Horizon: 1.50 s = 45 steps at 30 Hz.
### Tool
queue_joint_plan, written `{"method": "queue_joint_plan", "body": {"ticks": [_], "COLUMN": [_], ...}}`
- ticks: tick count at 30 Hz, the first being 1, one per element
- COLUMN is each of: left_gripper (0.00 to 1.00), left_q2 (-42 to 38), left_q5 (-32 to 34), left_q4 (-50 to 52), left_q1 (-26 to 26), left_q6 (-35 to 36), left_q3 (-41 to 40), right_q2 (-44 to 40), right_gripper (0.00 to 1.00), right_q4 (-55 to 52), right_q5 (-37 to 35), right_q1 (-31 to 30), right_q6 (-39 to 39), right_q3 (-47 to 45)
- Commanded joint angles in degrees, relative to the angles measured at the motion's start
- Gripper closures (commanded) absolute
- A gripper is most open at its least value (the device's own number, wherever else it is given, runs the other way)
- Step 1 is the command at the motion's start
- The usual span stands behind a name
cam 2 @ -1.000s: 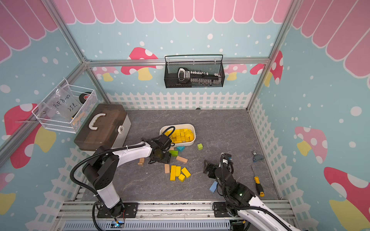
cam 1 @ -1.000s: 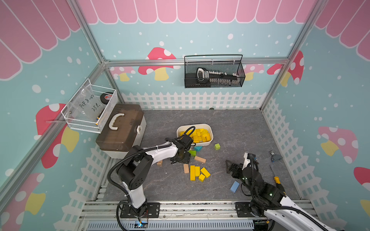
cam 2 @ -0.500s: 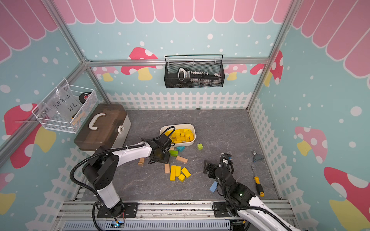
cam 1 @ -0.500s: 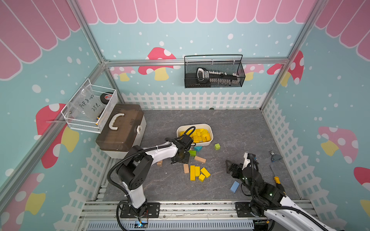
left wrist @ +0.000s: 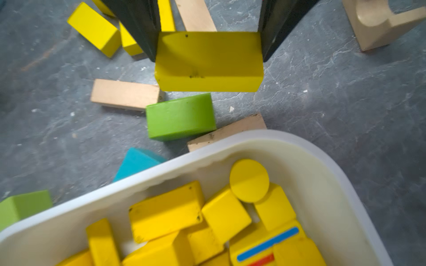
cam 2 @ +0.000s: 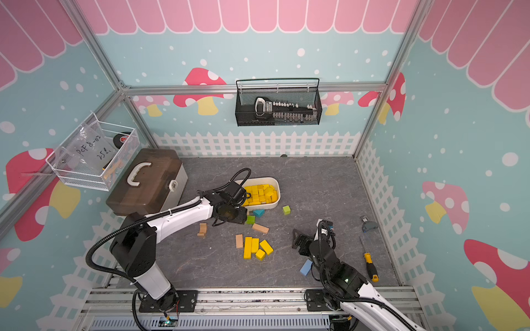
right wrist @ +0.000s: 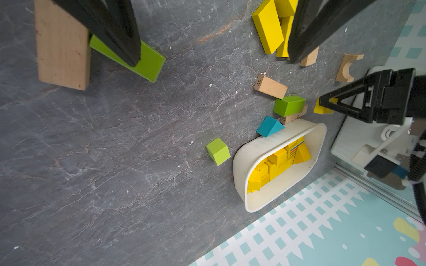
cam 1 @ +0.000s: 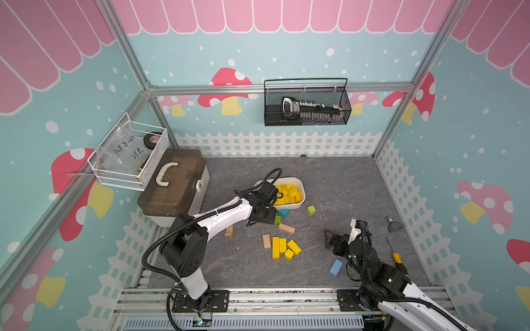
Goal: Pick out the yellow building blocks
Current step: Pick up the building block from the center of the board, then place the building block in the storage box.
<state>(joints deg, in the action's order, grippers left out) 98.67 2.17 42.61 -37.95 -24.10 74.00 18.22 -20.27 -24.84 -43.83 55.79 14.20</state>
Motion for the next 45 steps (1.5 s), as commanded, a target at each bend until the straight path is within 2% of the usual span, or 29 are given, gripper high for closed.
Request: {"method": "queue_joint_plan", "body": {"ticks": [1, 10, 15, 22, 34, 40, 45], "left_gripper": [0.42, 0.42, 0.42, 0.41, 0.41, 0.37, 0.29], "left_q2": [0.86, 10.03, 13.75, 13.87, 13.83, 13.38, 12.71], "left_q5": [-0.68, -2.07, -3.14, -1.21, -1.91, -1.78, -1.52], "left_q4": [2.62, 5.35, 5.65, 4.66, 3.37, 3.09, 3.09], "left_q1": [-0.05, 0.79, 2.26, 4.14, 5.48, 5.54, 5.57], "left_q6": [1.83, 3.34, 2.31, 0.85, 0.73, 0.57, 0.46], "left_q3": [6.03, 18.66, 21.75, 18.06, 14.78, 14.13, 13.75], "right_q2": [-0.83, 1.33, 3.6, 5.03, 6.05, 6.26, 6.15], "right_gripper": [0.01, 0.01, 0.01, 0.01, 0.01, 0.01, 0.01], "right_q4": [-1.71, -1.14, 0.45, 1.43, 2.49, 2.67, 2.73], "right_q5": [-0.94, -1.61, -0.94, 0.45, 2.2, 2.68, 3.07], "right_q1": [0.41, 0.85, 1.35, 2.12, 3.48, 3.99, 4.28], "right_q6": [1.03, 1.08, 0.9, 0.48, 0.46, 0.46, 0.55], "right_q3": [0.48, 1.01, 1.09, 1.18, 1.01, 0.92, 0.83]}}
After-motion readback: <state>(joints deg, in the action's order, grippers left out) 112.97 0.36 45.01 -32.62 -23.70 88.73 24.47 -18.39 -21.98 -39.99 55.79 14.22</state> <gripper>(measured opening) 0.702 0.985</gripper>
